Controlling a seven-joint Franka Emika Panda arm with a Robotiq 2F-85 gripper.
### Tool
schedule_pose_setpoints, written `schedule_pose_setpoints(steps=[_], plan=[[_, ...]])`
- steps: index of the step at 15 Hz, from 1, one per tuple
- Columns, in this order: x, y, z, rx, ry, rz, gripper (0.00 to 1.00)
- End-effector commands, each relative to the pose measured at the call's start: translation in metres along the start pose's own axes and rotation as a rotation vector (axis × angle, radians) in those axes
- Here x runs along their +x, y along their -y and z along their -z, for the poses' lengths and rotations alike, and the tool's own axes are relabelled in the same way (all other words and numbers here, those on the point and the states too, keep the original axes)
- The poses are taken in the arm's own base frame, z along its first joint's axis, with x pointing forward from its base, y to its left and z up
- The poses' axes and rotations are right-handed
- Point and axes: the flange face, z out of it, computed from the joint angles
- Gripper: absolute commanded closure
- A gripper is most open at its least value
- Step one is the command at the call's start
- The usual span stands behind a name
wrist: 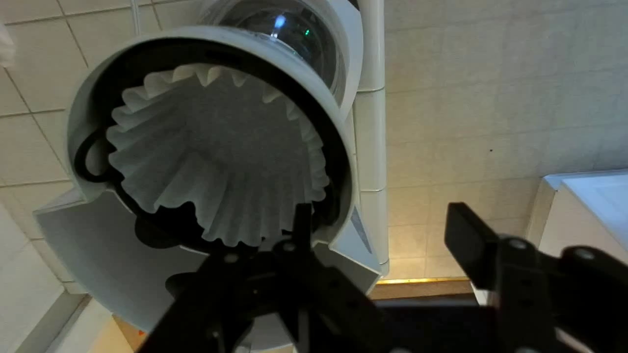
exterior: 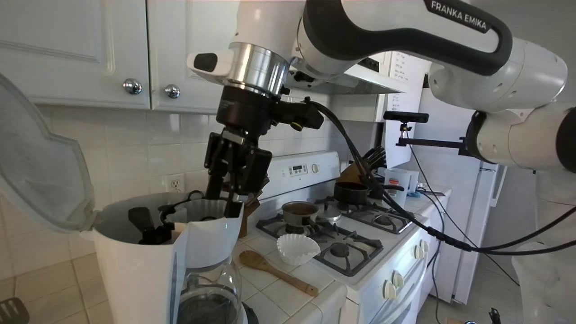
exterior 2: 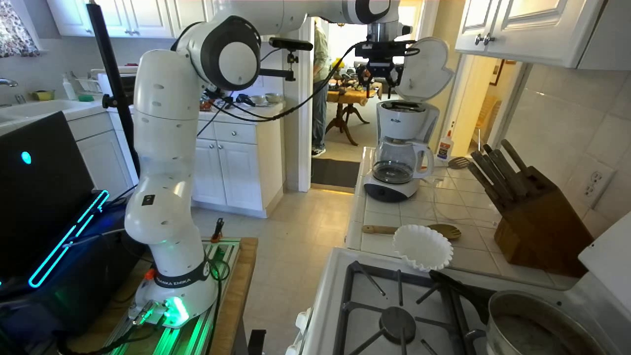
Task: Remove the black object from the coffee machine, then put it on the counter
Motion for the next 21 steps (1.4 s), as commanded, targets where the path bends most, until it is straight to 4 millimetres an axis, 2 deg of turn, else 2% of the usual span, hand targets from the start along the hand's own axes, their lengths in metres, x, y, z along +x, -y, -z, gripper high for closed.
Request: schedule_pose_setpoints(steps=[1, 2, 8, 10, 11, 13, 16, 18, 20, 21], plan=[[0.0, -0.001, -0.01, 0.044, -0.001, 0.024, 0.11], [0.0, -0.003, -0.014, 0.049, 0.004, 0.025, 0.08], [0.002, -0.009, -0.028, 0.07, 0.014, 0.038, 0.2], [0.004, -0.009, -0.028, 0.066, 0.014, 0.044, 0.36], [0.004, -0.009, -0.028, 0.064, 0.015, 0.046, 0.36], [0.005, -0.01, -0.027, 0.063, 0.014, 0.048, 0.52], [0.006, -0.01, -0.026, 0.058, 0.014, 0.051, 0.59], [0.006, -0.01, -0.023, 0.053, 0.012, 0.052, 0.52], [0.006, -0.011, -0.02, 0.047, 0.009, 0.053, 0.35], [0.006, -0.011, -0.019, 0.044, 0.008, 0.053, 0.32]])
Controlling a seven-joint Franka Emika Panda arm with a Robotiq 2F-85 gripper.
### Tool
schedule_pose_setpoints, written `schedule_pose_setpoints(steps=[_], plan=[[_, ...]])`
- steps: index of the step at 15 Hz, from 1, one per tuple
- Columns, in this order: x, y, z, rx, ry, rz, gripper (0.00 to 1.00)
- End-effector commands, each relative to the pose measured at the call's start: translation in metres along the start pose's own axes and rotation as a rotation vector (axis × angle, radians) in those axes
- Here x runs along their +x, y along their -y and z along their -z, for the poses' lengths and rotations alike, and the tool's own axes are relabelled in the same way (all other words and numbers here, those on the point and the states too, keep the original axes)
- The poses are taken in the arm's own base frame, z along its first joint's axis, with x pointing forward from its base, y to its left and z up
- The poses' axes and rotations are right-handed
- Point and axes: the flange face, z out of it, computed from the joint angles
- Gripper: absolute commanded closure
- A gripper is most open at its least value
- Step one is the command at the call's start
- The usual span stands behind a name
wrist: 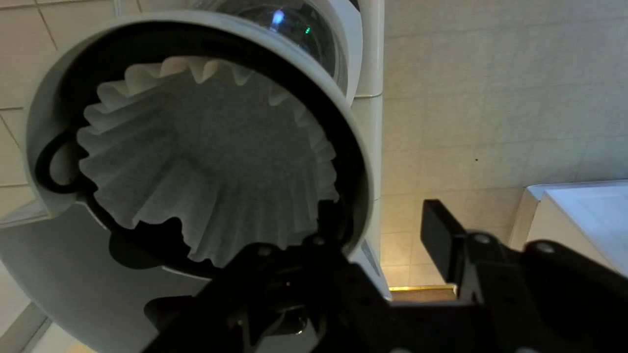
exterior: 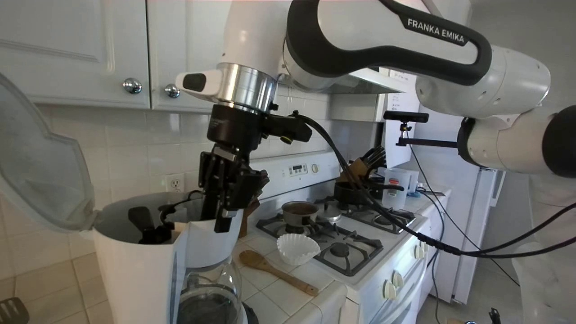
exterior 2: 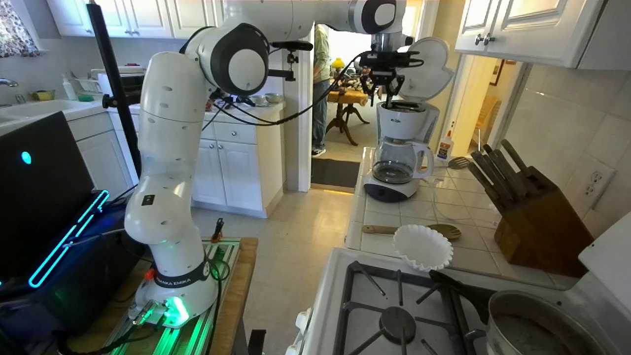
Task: Remove the black object from the coffee machine, then put it on the counter
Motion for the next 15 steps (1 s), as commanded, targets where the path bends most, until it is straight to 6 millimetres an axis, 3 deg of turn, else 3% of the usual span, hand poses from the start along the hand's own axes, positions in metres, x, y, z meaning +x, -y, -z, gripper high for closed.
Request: schedule_pose_setpoints(steps=[1, 2, 5, 9, 15], plan=[[0.0024, -0.0006, 0.0091, 0.004, -0.008, 0.019, 0.31], [0.0025, -0.0009, 0.0099, 0.003, -0.009, 0.019, 0.5], [0.0028, -0.0015, 0.0115, 0.0, -0.012, 0.019, 0.66], [0.0027, -0.0022, 0.0132, -0.003, -0.017, 0.018, 0.96], [0.0023, -0.0026, 0.0152, -0.009, -0.018, 0.016, 1.0]])
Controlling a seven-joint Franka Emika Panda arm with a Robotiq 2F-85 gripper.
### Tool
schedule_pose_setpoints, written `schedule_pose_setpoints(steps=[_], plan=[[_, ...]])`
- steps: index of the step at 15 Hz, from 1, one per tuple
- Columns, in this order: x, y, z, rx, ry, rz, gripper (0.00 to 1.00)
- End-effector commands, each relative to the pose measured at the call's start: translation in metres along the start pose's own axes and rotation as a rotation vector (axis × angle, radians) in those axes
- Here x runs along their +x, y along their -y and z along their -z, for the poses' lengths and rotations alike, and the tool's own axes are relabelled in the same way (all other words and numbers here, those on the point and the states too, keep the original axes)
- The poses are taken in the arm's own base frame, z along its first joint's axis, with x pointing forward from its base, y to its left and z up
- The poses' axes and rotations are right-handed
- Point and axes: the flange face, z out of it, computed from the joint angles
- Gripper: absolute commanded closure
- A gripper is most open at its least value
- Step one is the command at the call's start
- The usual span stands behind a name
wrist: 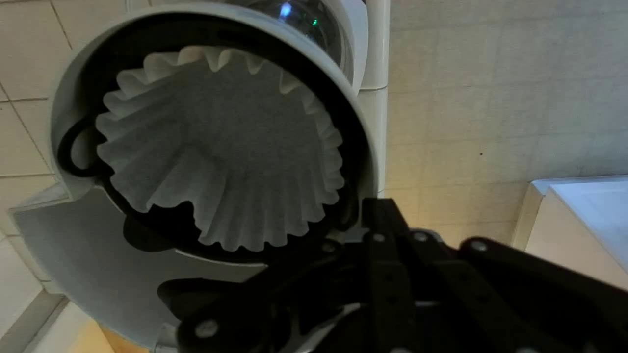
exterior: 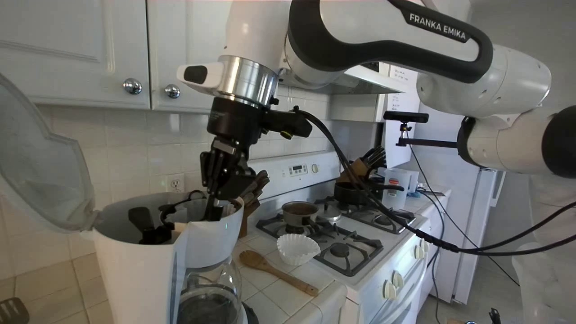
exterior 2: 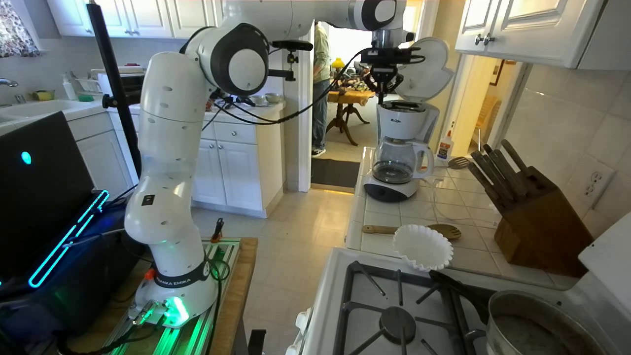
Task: Remove the black object from the coffee machine, then put it on the counter
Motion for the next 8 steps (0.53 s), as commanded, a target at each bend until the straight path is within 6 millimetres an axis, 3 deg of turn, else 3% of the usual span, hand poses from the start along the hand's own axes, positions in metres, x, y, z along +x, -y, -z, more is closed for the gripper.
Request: schedule_pose_setpoints(steps=[1, 8], plan=[[0.001, -0.002, 0.008, 0.0, -0.004, 0.014, 1.0], [0.002, -0.003, 0.033, -0.046, -0.033, 0.016, 1.0]])
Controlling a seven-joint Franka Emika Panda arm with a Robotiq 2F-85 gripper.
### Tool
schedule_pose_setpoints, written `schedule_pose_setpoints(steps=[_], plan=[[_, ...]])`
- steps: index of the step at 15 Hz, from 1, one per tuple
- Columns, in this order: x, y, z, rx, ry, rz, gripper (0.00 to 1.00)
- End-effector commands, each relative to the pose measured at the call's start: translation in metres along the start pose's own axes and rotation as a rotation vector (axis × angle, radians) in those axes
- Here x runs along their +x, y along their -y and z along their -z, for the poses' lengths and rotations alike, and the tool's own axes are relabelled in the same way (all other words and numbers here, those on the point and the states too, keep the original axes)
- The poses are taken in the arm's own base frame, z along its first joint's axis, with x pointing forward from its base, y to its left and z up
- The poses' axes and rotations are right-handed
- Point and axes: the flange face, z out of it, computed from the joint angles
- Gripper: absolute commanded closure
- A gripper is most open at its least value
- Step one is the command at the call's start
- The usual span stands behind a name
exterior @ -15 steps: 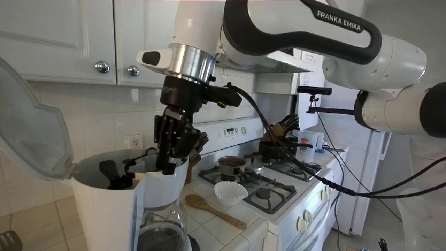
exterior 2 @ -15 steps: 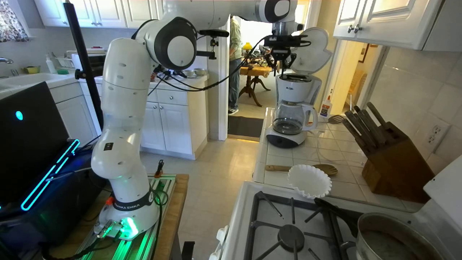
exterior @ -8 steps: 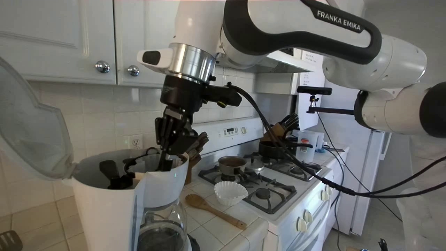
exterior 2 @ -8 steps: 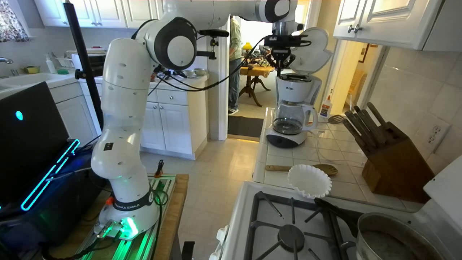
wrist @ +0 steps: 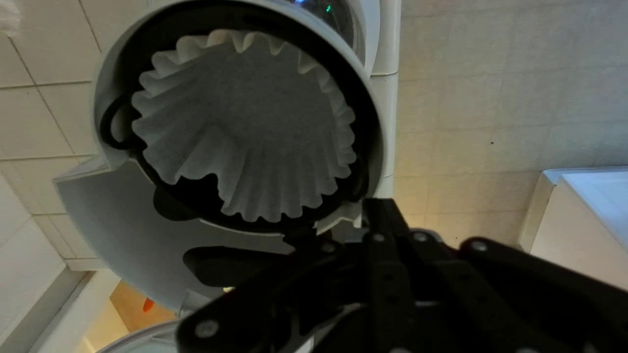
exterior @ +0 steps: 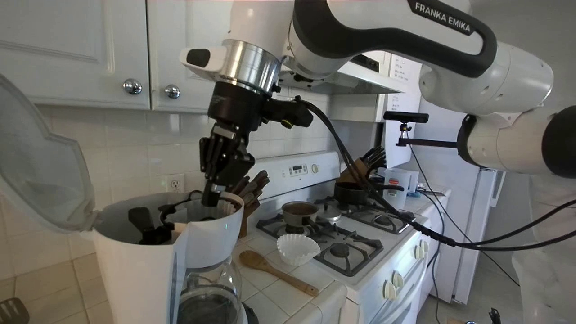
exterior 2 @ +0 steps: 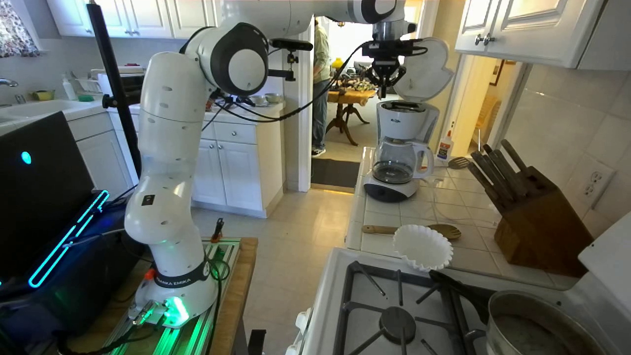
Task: Remove the black object from the coffee machine, then put it on the counter
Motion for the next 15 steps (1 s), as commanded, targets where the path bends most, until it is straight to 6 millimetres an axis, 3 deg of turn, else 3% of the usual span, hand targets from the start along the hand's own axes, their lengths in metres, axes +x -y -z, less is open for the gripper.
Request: schedule_pose_setpoints(steps=[1, 3, 4, 5, 13, 15], plan=[[0.001, -0.002, 0.013, -0.014, -0.004, 0.013, 1.0], [0.002, -0.002, 0.01, -0.006, -0.004, 0.011, 1.0], [0.001, -0.003, 0.008, 0.0, -0.004, 0.01, 0.74], [0.002, -0.003, 0.006, 0.004, -0.002, 0.01, 0.73], [0.001, -0.008, -0.011, 0.033, 0.005, 0.003, 0.18], [0.002, -0.009, -0.015, 0.039, 0.007, 0.003, 0.11]])
